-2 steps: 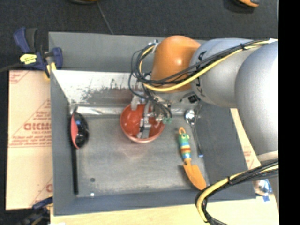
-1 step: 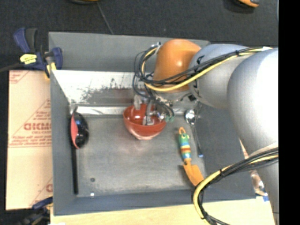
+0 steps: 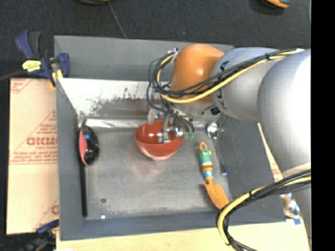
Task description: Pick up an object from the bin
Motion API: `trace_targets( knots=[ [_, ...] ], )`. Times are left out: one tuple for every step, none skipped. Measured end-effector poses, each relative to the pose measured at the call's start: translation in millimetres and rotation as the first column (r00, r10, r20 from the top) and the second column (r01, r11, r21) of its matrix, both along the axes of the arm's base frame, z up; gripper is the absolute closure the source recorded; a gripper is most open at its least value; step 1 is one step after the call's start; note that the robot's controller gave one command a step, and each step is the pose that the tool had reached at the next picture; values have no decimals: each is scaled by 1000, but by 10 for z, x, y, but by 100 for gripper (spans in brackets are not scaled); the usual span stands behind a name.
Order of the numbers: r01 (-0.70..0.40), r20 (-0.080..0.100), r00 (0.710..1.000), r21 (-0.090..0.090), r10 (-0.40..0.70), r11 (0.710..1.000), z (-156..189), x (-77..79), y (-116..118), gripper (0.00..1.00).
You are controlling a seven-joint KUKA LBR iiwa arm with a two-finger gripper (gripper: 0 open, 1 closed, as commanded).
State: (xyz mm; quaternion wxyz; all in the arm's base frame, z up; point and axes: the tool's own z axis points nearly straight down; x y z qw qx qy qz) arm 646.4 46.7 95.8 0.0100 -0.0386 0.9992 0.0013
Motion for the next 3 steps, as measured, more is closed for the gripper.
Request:
trace_targets(
  knots=[
    [251,9,968,10,-251,968,-128,5,-40,0],
    [208,0,978,3,-208,978,368,-122,-33,0],
    [69,6,998,3,-69,998,758,-128,7,0]
  ],
)
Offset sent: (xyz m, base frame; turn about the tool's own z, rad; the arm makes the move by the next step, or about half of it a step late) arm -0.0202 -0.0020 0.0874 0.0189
